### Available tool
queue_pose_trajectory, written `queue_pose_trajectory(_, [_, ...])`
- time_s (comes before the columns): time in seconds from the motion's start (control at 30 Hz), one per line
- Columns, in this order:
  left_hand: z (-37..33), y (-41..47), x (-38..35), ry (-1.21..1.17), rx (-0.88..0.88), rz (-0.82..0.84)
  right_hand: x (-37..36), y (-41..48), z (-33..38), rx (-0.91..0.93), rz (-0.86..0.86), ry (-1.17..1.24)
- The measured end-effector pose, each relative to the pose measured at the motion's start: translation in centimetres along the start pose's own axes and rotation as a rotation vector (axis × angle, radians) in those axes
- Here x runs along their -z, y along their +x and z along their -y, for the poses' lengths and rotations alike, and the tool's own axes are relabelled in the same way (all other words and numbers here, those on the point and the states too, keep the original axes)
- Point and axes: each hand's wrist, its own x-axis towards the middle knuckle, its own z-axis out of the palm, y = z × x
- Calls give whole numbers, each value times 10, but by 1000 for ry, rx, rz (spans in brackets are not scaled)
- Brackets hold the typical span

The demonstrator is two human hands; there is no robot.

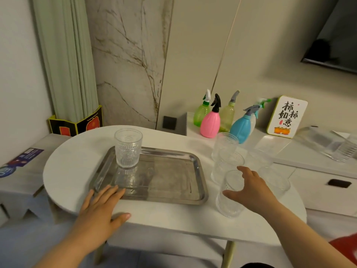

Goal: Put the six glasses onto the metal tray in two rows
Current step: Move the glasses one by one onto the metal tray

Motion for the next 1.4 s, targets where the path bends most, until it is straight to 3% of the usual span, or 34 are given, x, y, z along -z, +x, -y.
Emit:
queue_pose_trajectory(0.2, [12, 3, 7, -185, 118, -186, 3, -8, 16, 69, 21, -62])
queue_pose_trajectory(0.43, [24, 8, 9, -113, 251, -147, 10, -5, 80, 339, 51, 90])
queue_pose_trajectory(0.7, [28, 10, 11, -100, 255, -130, -39, 21, 170, 580, 97, 322])
queue_pose_trajectory(1.0, [39, 6, 13, 19, 206, 71, -87, 31, 205, 628, 216, 261])
queue_pose_trajectory(1.4, [35, 6, 17, 38, 200, 104, -100, 26, 210, 600, 169, 180])
